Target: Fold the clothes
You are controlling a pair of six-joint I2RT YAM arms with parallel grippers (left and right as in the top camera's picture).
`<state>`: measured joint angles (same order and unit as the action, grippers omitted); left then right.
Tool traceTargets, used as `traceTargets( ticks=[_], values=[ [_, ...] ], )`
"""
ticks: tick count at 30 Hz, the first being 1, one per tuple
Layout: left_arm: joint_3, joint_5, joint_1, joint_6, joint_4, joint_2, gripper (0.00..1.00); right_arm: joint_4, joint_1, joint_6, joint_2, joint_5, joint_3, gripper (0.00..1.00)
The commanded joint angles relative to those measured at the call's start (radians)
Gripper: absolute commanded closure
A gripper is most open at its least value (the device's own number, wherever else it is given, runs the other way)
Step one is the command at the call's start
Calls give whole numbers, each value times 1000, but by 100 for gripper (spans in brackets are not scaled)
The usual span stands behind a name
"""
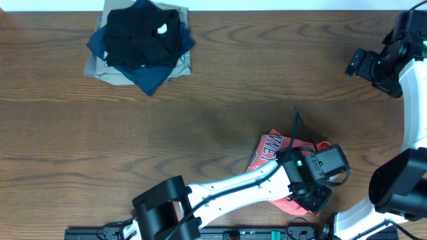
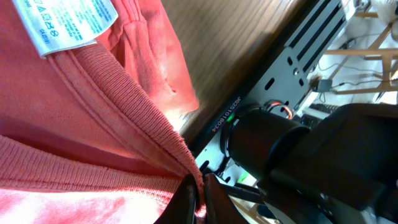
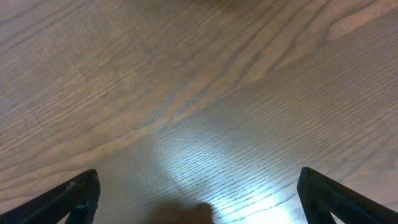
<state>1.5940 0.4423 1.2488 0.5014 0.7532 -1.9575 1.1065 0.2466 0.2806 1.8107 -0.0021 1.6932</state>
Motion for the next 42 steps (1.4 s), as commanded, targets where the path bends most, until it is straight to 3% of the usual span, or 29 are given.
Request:
traceTargets(
  ticks=[1, 3, 6, 8, 15, 25, 35, 38, 42],
  values=[
    [13, 10, -6, 13, -1, -31, 92, 1, 1, -5, 2, 10, 3, 1],
    [13, 10, -6, 13, -2, -40, 87, 1, 1, -5, 2, 10, 3, 1],
    [13, 10, -6, 13, -4, -49, 50, 1, 1, -5, 2, 10, 3, 1],
    [13, 10, -7, 8, -6, -49, 40, 1, 1, -5, 2, 9, 3, 1],
    [14, -54, -59, -18, 6, -18, 39, 1, 1, -5, 2, 10, 4, 1],
    [5, -80, -248, -23, 71, 14, 40, 1, 1, -5, 2, 9, 3, 1],
    [-1, -79, -206, -51, -8, -5, 40, 1, 1, -5, 2, 10, 3, 1],
    [-1, -50, -190, -48, -11, -27, 46, 1, 1, -5, 2, 9, 3, 1],
    [-1, -8, -161, -48, -20, -61, 46, 1, 1, -5, 2, 9, 3, 1]
  ],
)
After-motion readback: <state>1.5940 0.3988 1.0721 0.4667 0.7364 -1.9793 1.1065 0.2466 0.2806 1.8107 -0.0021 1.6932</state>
